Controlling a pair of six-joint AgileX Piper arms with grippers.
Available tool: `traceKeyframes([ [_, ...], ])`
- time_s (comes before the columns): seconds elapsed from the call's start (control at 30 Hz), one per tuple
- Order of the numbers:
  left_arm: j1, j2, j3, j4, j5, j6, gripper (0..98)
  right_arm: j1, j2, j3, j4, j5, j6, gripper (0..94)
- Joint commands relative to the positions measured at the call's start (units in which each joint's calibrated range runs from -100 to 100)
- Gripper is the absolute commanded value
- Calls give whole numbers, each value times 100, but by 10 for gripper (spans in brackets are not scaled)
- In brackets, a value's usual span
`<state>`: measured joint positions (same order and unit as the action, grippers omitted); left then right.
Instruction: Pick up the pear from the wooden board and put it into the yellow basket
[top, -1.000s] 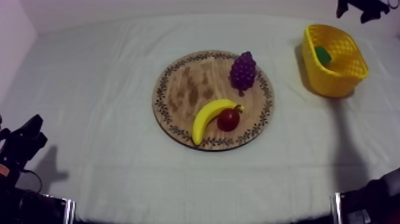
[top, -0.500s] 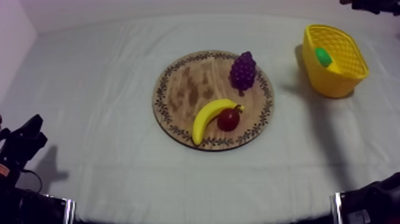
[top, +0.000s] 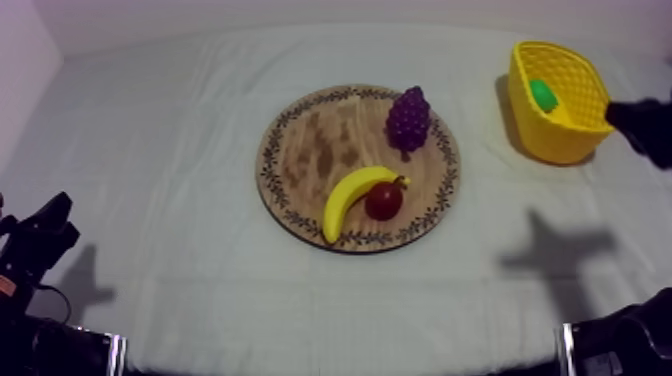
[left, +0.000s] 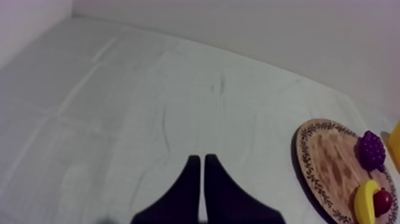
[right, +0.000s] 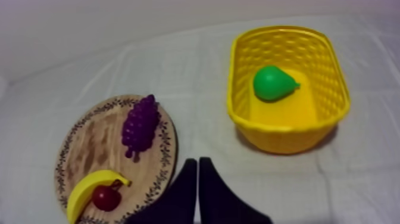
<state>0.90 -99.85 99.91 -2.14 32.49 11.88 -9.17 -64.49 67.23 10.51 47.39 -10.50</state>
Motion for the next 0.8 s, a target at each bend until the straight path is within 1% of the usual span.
traceKeyframes([
  [0.0, 0, 2, -2, 1, 0, 1, 1, 37, -1468, 1422, 22, -193, -107, 4],
  [0.07, 0, 2, -2, 1, 0, 1, 1, 80, -1924, 1910, -8, -320, -100, 4],
  [0.13, 0, 2, -2, 1, 0, 1, 1, 98, -2327, 2370, -86, -423, 21, 3],
  [0.2, 0, 2, -2, 1, 0, 1, 1, 104, -2701, 2673, -296, -412, 288, 3],
  [0.3, 0, 2, -2, 1, 0, 3, 1, 124, -2981, 2873, -446, -360, 364, 3],
  [0.37, 0, 2, -2, 1, 0, 0, 1, 204, -3055, 2936, -618, -367, 451, 3],
  [0.43, 0, 2, -2, 1, 0, 1, 1, 327, -3092, 3015, -884, -407, 675, 3],
  [0.5, 0, 2, -2, 1, 0, 2, 1, 405, -3109, 3117, -1021, -632, 902, 3],
  [0.6, 0, 2, -2, 1, 0, 3, 1, 454, -3121, 3200, -1110, -893, 1329, 3],
  [0.7, 0, 2, -2, 1, 0, 2, 1, 471, -3125, 3229, -1140, -983, 1741, 3],
  [0.77, 0, 2, -2, 1, 0, 1, 1, 476, -3126, 3236, -1149, -1006, 1931, 3],
])
